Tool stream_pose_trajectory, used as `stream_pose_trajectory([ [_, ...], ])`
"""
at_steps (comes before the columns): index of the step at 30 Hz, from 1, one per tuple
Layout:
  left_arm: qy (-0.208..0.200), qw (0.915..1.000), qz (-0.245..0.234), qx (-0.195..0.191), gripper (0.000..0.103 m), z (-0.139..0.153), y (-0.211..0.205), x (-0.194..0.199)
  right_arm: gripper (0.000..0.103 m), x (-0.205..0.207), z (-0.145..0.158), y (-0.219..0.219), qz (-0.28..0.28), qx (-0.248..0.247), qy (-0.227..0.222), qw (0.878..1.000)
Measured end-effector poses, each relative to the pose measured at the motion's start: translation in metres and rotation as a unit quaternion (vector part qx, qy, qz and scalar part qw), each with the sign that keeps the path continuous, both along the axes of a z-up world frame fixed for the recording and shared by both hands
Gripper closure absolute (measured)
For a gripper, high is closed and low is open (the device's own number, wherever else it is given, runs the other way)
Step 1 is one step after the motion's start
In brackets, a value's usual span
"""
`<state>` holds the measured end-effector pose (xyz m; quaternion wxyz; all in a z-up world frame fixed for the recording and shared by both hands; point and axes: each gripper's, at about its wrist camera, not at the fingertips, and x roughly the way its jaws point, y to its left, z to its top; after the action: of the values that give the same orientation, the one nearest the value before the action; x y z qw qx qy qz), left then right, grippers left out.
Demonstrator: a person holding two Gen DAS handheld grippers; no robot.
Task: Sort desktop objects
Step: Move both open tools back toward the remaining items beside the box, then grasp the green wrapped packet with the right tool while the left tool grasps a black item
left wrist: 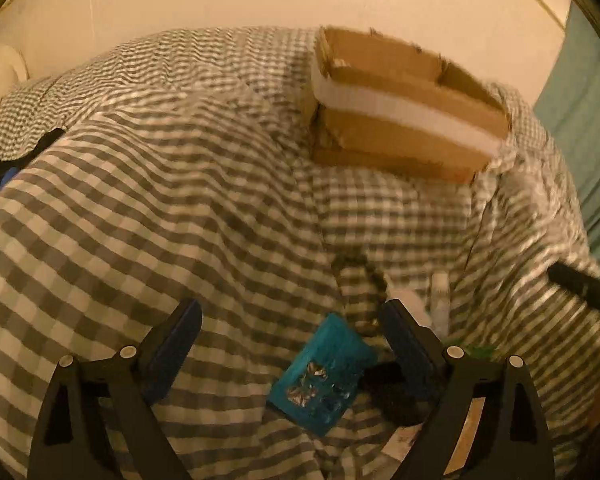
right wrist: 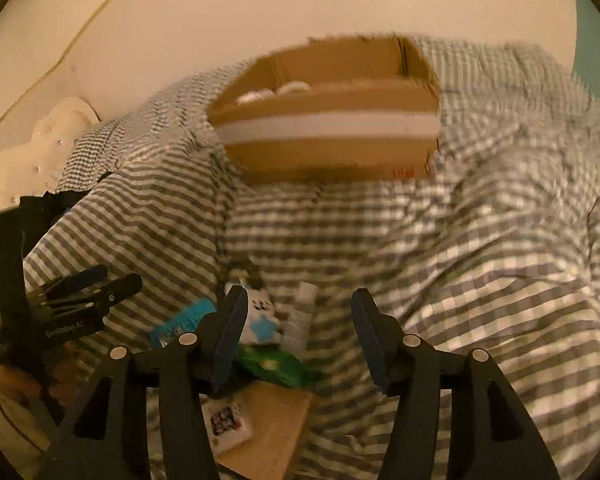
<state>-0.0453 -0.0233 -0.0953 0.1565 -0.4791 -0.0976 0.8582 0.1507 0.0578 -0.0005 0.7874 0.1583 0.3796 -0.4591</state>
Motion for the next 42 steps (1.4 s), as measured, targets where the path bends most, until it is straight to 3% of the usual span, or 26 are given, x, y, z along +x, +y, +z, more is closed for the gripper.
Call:
stream_pose_trajectory([
  [4, -0.01, 0.9981, -0.059, -0.013, 0.009, -0.011, 0.026, 0.017, 0.049, -0.023, 0.0, -0.015, -0.045, 0.014, -0.02, 0.999],
  [7, -0.026, 0.9936, -0.108, -0.023, 0.009, -0.016, 0.047, 0.027, 0.049, -0.025, 0.004, -0.016, -0.055, 0.015, -0.025, 0.998],
  [10, -0.017, 0.9883, -0.148, -0.034, 0.009, -0.017, 0.065, 0.035, 0.048, -0.021, 0.005, -0.013, -0.049, 0.013, -0.026, 0.998],
  [15, -0.032, 0.9849, -0.166, -0.036, 0.009, -0.029, 0.085, 0.03, 0.047, -0.013, -0.004, -0.011, -0.043, 0.015, -0.003, 0.999],
  [21, -0.045, 0.9787, -0.201, 0.0, 0.014, -0.036, 0.106, 0.024, 0.047, -0.003, -0.013, -0.01, -0.035, 0.019, 0.02, 0.999],
  [25, -0.06, 0.9721, -0.227, -0.014, 0.015, -0.042, 0.122, 0.031, 0.047, -0.001, -0.021, -0.011, -0.038, 0.025, 0.038, 0.998],
  [27, -0.06, 0.9725, -0.225, -0.008, 0.036, -0.04, 0.121, 0.028, 0.047, 0.0, -0.024, -0.012, -0.036, 0.032, 0.04, 0.998],
  [28, -0.063, 0.9867, -0.15, 0.001, 0.04, -0.04, 0.118, 0.025, 0.047, 0.001, -0.025, -0.013, -0.033, 0.036, 0.041, 0.998],
  [32, -0.076, 0.9888, -0.125, 0.03, 0.045, -0.039, 0.101, 0.017, 0.047, 0.006, -0.035, -0.011, -0.021, 0.049, 0.054, 0.997],
  [37, -0.066, 0.9944, -0.073, 0.039, 0.047, -0.028, 0.077, 0.011, 0.047, 0.013, -0.043, -0.007, 0.005, 0.071, 0.054, 0.996],
  [42, -0.084, 0.995, -0.019, 0.052, 0.048, -0.037, 0.052, -0.004, 0.047, 0.027, -0.065, -0.003, 0.029, 0.093, 0.089, 0.991],
])
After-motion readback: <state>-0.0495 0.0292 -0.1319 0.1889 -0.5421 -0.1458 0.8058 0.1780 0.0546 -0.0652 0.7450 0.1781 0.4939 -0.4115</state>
